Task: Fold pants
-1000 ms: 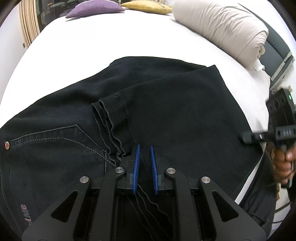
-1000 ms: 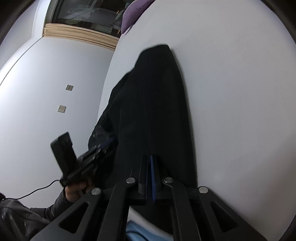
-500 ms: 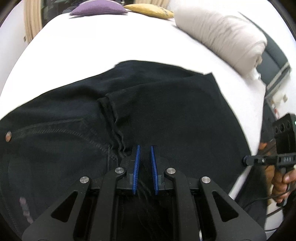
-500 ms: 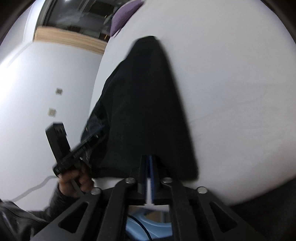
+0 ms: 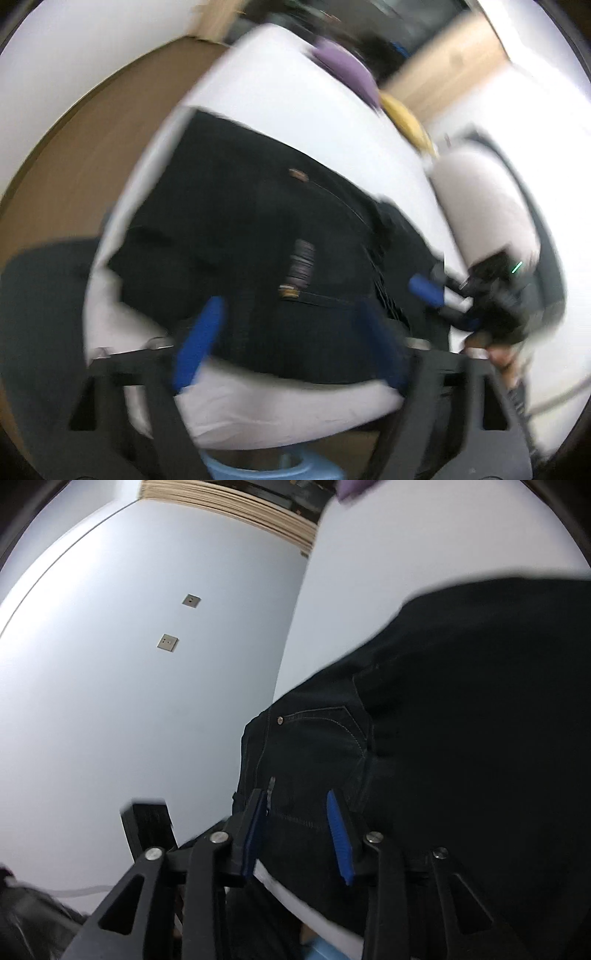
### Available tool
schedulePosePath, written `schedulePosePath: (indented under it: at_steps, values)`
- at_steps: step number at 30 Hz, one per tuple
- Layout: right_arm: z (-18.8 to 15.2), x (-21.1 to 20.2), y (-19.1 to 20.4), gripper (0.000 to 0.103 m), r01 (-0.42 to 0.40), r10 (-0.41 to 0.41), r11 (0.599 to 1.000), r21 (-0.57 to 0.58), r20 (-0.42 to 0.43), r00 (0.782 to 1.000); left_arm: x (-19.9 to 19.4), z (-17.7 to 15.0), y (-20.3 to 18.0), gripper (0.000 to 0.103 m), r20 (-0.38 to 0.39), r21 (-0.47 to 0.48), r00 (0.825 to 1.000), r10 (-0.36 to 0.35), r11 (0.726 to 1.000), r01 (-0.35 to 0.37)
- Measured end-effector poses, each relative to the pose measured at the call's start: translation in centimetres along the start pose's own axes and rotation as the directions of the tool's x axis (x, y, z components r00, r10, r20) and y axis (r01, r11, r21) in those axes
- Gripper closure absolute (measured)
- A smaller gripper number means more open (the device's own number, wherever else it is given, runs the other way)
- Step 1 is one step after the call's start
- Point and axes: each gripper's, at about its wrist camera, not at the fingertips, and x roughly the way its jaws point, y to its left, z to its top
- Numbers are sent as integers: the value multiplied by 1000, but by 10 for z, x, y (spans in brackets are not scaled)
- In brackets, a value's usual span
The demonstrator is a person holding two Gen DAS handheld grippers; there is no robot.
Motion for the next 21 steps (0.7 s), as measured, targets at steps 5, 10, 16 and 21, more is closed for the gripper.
schedulePosePath:
  at_steps: [5, 10, 16, 21]
  values:
    - [4, -14, -37, 65, 87, -94, 986, 146, 46, 994, -17, 6, 35, 24, 63, -166, 997, -34, 985, 44]
    - [-3, -41, -19, 54, 44, -54, 993, 108, 96, 994, -25, 5, 59, 24, 96, -294, 995, -20, 955, 48]
    - [-3, -21, -10, 54, 22, -31, 994, 107, 77, 997, -17, -4, 91, 24, 51, -430, 997, -52, 900, 69]
    - [-2, -19, -14, 54, 25, -33, 992, 123, 62, 998, -17, -4, 102, 24, 54, -481, 996, -66, 873, 84]
